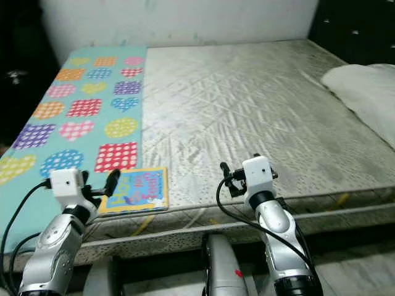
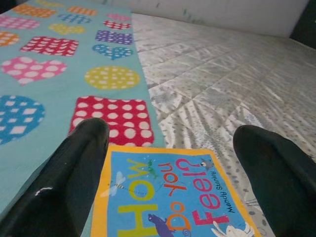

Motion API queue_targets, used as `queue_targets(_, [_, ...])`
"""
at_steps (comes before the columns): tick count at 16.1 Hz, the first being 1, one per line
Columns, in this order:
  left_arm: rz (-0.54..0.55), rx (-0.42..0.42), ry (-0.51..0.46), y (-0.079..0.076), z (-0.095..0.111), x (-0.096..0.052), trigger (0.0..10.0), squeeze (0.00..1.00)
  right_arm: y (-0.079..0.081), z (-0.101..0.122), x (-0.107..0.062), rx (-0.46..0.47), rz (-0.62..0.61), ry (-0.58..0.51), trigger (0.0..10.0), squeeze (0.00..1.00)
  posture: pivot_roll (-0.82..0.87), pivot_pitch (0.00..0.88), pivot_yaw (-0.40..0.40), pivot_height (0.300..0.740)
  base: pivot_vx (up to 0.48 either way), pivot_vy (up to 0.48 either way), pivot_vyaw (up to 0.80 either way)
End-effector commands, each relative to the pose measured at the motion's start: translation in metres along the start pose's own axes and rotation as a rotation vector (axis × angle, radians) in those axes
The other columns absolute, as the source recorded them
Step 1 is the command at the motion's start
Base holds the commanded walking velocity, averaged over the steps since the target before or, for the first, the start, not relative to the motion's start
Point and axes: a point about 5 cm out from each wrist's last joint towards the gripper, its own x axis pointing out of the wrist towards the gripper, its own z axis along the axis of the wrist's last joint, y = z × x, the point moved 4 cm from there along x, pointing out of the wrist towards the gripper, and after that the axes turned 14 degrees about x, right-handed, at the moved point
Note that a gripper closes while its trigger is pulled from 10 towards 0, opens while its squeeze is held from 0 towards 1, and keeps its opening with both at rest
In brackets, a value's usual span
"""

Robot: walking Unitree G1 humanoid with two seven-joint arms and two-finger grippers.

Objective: Clean up the room

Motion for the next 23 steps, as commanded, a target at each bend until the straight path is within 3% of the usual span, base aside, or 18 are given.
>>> queue_targets(1, [0.051,0.002,0.009,0.007,0.003,0.000,10.0,0.00,-0.003,0.000,0.001,-0.026,0.005,0.007,10.0,0.00,-0.21,0.000,0.009,0.528,0.000,0.000,0.00])
queue_targets(5, [0.123,-0.060,0.060,0.017,-0.005,-0.019,10.0,0.00,-0.009,-0.008,0.003,-0.064,0.013,0.068,10.0,0.00,-0.16,0.025,-0.033,0.528,0.000,0.000,0.00])
queue_targets(8, [0.162,-0.074,0.091,0.028,-0.008,-0.033,10.0,0.00,-0.001,-0.010,0.011,-0.093,0.076,0.104,10.0,0.00,-0.13,0.048,-0.079,0.528,0.000,0.000,0.00])
queue_targets(10, [0.199,-0.082,0.110,0.034,-0.011,-0.041,10.0,0.00,0.000,-0.011,0.013,-0.110,0.097,0.118,10.0,0.00,-0.12,0.057,-0.090,0.528,0.000,0.000,0.00])
queue_targets(13, [0.288,-0.167,0.149,0.050,-0.016,-0.052,10.0,0.00,-0.004,-0.011,0.016,-0.126,0.102,0.128,10.0,0.00,-0.12,0.068,-0.086,0.528,0.000,0.000,0.00])
queue_targets(14, [0.297,-0.153,0.159,0.056,-0.018,-0.056,10.0,0.00,-0.006,-0.011,0.016,-0.129,0.098,0.131,10.0,0.00,-0.12,0.067,-0.082,0.528,0.000,0.000,0.00])
queue_targets(17, [0.290,-0.130,0.181,0.061,-0.020,-0.055,10.0,0.00,-0.009,-0.010,0.016,-0.125,0.084,0.133,10.0,0.00,-0.13,0.065,-0.071,0.528,0.000,0.000,0.00])
queue_targets(20, [0.232,-0.140,0.152,0.051,-0.012,-0.040,10.0,0.00,-0.012,-0.013,0.011,-0.122,0.069,0.132,10.0,0.00,-0.15,0.064,-0.058,0.528,0.000,0.000,0.00])
queue_targets(23, [0.198,-0.134,0.136,0.044,-0.008,-0.035,10.0,0.00,-0.017,-0.013,0.009,-0.128,0.053,0.133,10.0,0.00,-0.16,0.059,-0.048,0.528,0.000,0.470,0.00])
